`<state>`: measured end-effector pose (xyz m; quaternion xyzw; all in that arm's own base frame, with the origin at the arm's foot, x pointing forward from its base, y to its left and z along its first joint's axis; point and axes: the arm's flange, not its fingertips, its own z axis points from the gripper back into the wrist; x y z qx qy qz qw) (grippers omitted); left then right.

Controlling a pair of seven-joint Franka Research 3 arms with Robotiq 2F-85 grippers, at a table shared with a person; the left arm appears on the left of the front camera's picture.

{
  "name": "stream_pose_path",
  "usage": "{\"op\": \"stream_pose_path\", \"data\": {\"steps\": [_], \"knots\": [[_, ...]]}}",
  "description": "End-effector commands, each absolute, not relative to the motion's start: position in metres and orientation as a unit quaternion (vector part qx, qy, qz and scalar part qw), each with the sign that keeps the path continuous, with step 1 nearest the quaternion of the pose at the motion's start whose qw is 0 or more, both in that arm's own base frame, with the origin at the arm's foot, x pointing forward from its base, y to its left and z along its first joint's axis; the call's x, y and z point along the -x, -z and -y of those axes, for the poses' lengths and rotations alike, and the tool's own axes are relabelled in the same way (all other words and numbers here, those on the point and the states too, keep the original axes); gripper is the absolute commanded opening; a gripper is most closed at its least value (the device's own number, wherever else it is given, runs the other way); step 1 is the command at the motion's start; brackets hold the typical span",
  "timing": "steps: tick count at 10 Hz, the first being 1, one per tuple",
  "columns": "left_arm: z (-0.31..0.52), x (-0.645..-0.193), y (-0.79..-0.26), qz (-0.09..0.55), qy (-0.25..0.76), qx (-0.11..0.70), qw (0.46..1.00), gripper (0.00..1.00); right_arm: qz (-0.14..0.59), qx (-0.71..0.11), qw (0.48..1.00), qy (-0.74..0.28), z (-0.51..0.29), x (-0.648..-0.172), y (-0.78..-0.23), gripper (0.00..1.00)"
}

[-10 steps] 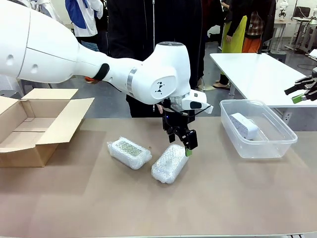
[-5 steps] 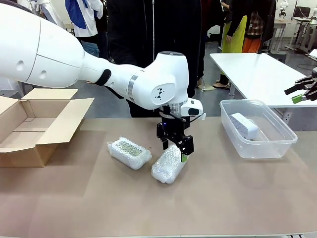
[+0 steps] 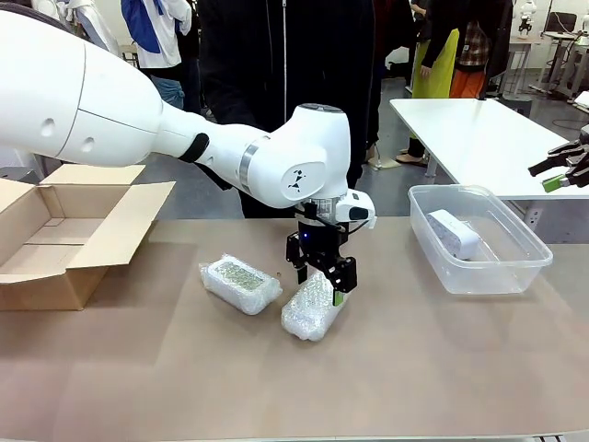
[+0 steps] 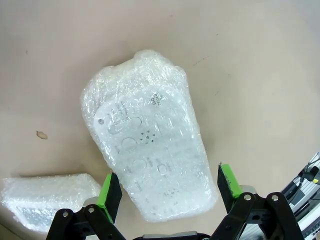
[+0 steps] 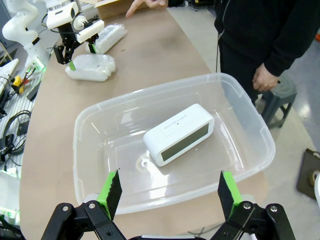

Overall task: Separate and place wrapped and unwrapped clocks.
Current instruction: Pick up the Digital clock indicated by the person.

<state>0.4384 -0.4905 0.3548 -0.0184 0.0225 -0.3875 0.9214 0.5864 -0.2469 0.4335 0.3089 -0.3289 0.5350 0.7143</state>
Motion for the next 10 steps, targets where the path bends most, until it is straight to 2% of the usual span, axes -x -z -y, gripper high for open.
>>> {"op": "stream_pose_path", "data": {"steps": [1,10], "knots": [[0.496,-0.442,-0.349,-0.027,0.383,0.024,0.923,1.00,0.330,-0.308,0.715,-0.534,0.246,-0.586,-0.433,1.00],[0.488,-0.457,-0.322,-0.058,0.370,0.009,0.927,1.00,0.330,-0.308,0.715,-0.534,0.246,-0.586,-0.433,1.00]]}}
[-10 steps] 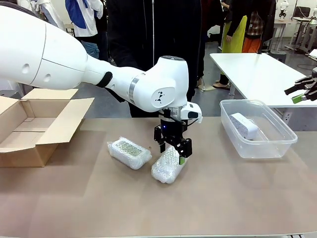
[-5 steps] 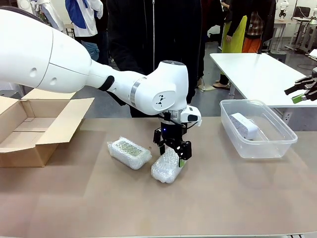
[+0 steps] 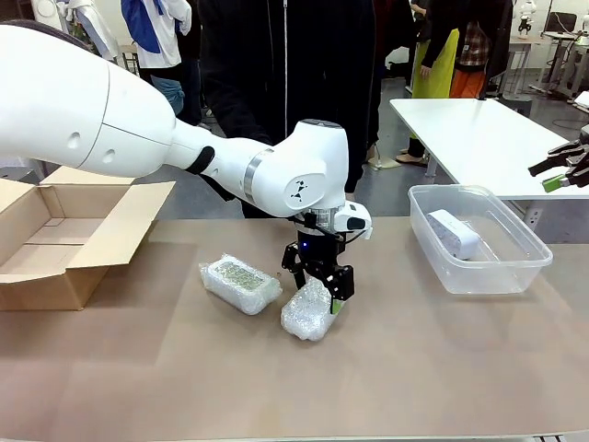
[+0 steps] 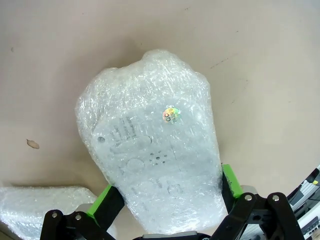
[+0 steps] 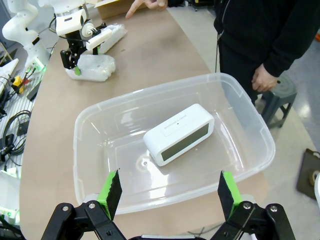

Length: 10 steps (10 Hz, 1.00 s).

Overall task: Separate and place wrapped and unwrapped clocks.
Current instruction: Pick up the Digital clock indicated by the person.

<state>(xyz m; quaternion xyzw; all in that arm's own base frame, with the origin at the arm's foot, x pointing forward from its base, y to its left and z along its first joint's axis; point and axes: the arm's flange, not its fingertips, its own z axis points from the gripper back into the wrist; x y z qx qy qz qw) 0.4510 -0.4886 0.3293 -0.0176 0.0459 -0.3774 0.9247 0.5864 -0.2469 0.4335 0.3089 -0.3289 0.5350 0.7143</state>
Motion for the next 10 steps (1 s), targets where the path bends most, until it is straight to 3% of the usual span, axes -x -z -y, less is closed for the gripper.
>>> {"op": "stream_pose_path", "data": {"steps": [1,4,7,9,10], "knots": [[0.491,-0.456,-0.322,-0.058,0.370,-0.006,0.927,1.00,0.330,-0.308,0.715,-0.534,0.246,-0.586,-0.433,1.00],[0.498,-0.461,-0.321,-0.075,0.373,-0.080,0.921,1.00,0.330,-0.308,0.715,-0.534,0.246,-0.586,-0.433,1.00],[0.502,-0.461,-0.318,-0.075,0.400,-0.082,0.910,1.00,0.330,-0.308,0.715,-0.534,0.246,-0.586,-0.433,1.00],[0.497,-0.457,-0.321,-0.061,0.461,-0.042,0.884,1.00,0.330,-0.308,0.715,-0.534,0.246,-0.586,-0.433,1.00],[0.493,-0.457,-0.322,-0.065,0.464,-0.029,0.883,0.80,0.330,-0.308,0.715,-0.534,0.246,-0.586,-0.433,1.00]]}}
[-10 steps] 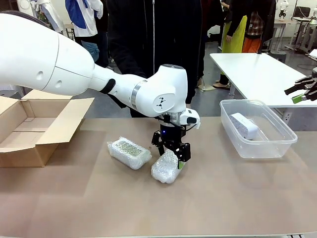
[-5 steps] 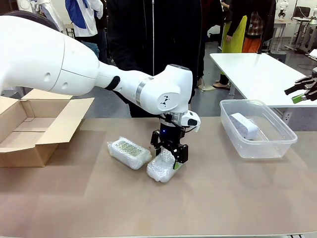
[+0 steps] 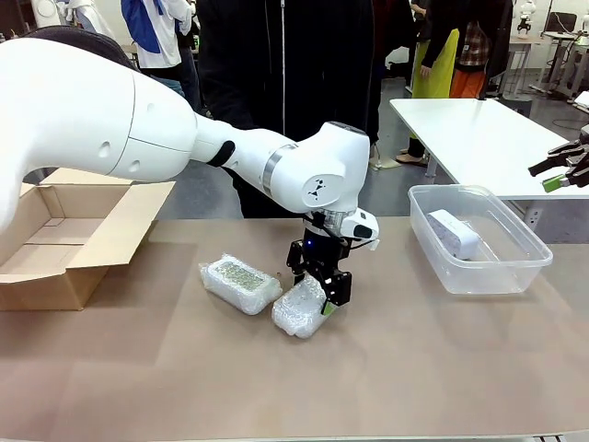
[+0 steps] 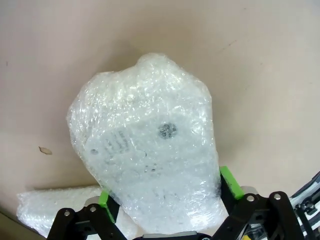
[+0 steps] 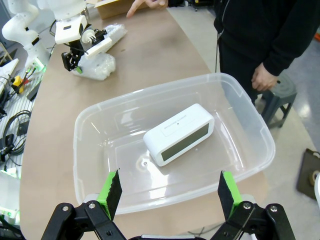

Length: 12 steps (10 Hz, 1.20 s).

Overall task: Separate and place wrapped and unwrapped clocks.
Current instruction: Pick up the Digital clock indicated by the person.

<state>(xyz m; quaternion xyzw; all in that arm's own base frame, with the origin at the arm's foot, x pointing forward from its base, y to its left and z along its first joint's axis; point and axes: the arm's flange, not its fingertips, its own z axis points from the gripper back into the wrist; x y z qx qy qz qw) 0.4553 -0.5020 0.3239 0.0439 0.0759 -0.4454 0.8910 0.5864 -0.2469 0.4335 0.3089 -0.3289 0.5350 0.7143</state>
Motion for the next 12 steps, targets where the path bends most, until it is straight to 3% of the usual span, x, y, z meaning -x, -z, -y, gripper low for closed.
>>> {"op": "stream_pose_path", "data": {"steps": [1,2,3,4,5,6,7,8,9,10,12], "knots": [[0.489,-0.458,-0.325,-0.056,0.456,-0.014,0.888,0.80,0.330,-0.308,0.715,-0.534,0.246,-0.586,-0.433,1.00],[0.488,-0.458,-0.326,-0.052,0.451,-0.010,0.891,0.60,0.330,-0.308,0.715,-0.534,0.246,-0.586,-0.433,1.00],[0.488,-0.458,-0.326,-0.053,0.451,-0.007,0.891,0.75,0.330,-0.308,0.715,-0.534,0.246,-0.586,-0.433,1.00],[0.487,-0.458,-0.328,-0.054,0.454,-0.004,0.889,0.40,0.330,-0.308,0.715,-0.534,0.246,-0.586,-0.433,1.00],[0.489,-0.457,-0.330,-0.055,0.461,0.004,0.886,0.55,0.330,-0.308,0.715,-0.534,0.246,-0.586,-0.433,1.00],[0.489,-0.458,-0.331,-0.056,0.466,0.011,0.883,0.21,0.330,-0.308,0.715,-0.534,0.246,-0.586,-0.433,1.00],[0.490,-0.457,-0.334,-0.058,0.474,0.017,0.879,0.36,0.330,-0.308,0.715,-0.534,0.246,-0.586,-0.433,1.00],[0.490,-0.454,-0.336,-0.064,0.492,0.034,0.867,0.01,0.330,-0.308,0.715,-0.534,0.246,-0.586,-0.433,1.00],[0.489,-0.452,-0.340,-0.071,0.520,0.043,0.850,0.16,0.330,-0.308,0.715,-0.534,0.246,-0.586,-0.433,1.00],[0.485,-0.450,-0.348,-0.078,0.545,0.048,0.834,0.00,0.330,-0.308,0.715,-0.534,0.246,-0.586,-0.433,1.00],[0.473,-0.451,-0.368,-0.079,0.554,0.035,0.828,0.00,0.330,-0.308,0.715,-0.534,0.246,-0.586,-0.433,1.00]]}}
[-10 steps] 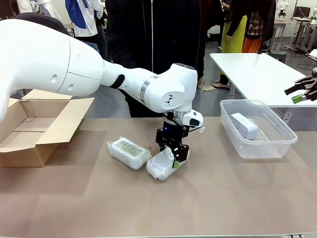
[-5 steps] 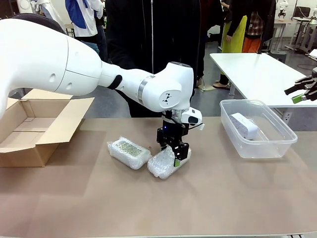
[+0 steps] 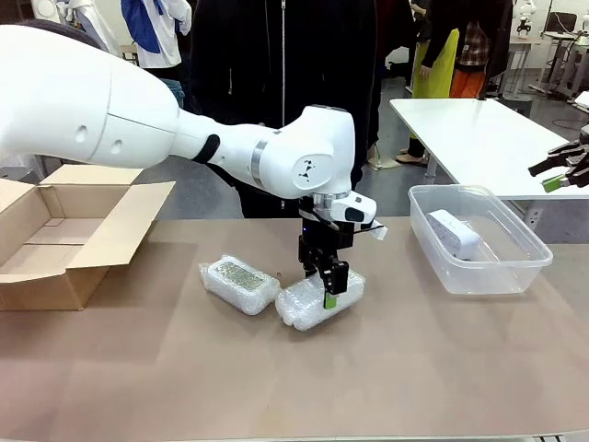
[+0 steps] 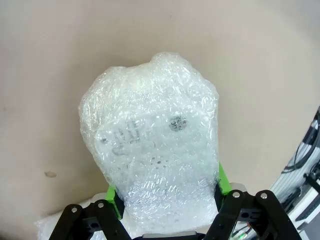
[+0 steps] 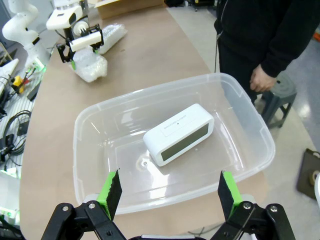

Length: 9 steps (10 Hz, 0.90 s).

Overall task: Separate and place wrapped and unwrapped clocks.
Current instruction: Pick up the Digital clock indicated by the person.

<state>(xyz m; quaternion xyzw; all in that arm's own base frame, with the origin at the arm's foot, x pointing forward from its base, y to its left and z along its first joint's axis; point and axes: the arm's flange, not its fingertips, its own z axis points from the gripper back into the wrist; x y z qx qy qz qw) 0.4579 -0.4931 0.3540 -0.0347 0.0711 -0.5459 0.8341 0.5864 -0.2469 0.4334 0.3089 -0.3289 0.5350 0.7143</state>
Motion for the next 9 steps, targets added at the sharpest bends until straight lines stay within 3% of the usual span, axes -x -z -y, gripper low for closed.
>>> {"op": "stream_pose_path", "data": {"steps": [1,2,3,4,5,6,7,8,9], "knots": [[0.467,-0.449,-0.381,-0.084,0.561,0.024,0.823,0.62,0.330,-0.308,0.715,-0.534,0.246,-0.586,-0.433,1.00],[0.459,-0.448,-0.397,-0.095,0.571,0.009,0.816,0.62,0.330,-0.308,0.715,-0.534,0.246,-0.586,-0.433,1.00],[0.453,-0.446,-0.412,-0.105,0.589,0.001,0.801,0.42,0.330,-0.308,0.715,-0.534,0.246,-0.586,-0.433,1.00],[0.447,-0.445,-0.425,-0.111,0.597,-0.010,0.795,0.62,0.330,-0.308,0.715,-0.534,0.246,-0.586,-0.433,1.00],[0.441,-0.443,-0.438,-0.111,0.617,-0.008,0.779,0.23,0.330,-0.308,0.715,-0.534,0.246,-0.586,-0.433,1.00],[0.433,-0.443,-0.448,-0.114,0.622,-0.019,0.775,0.42,0.330,-0.308,0.715,-0.534,0.246,-0.586,-0.433,1.00],[0.428,-0.444,-0.458,-0.112,0.646,-0.014,0.755,0.03,0.330,-0.308,0.715,-0.534,0.246,-0.586,-0.433,1.00],[0.424,-0.446,-0.465,-0.111,0.646,-0.020,0.755,0.23,0.330,-0.308,0.715,-0.534,0.246,-0.586,-0.433,1.00],[0.421,-0.448,-0.470,-0.110,0.647,-0.025,0.754,0.00,0.330,-0.308,0.715,-0.534,0.246,-0.586,-0.433,1.00]]}}
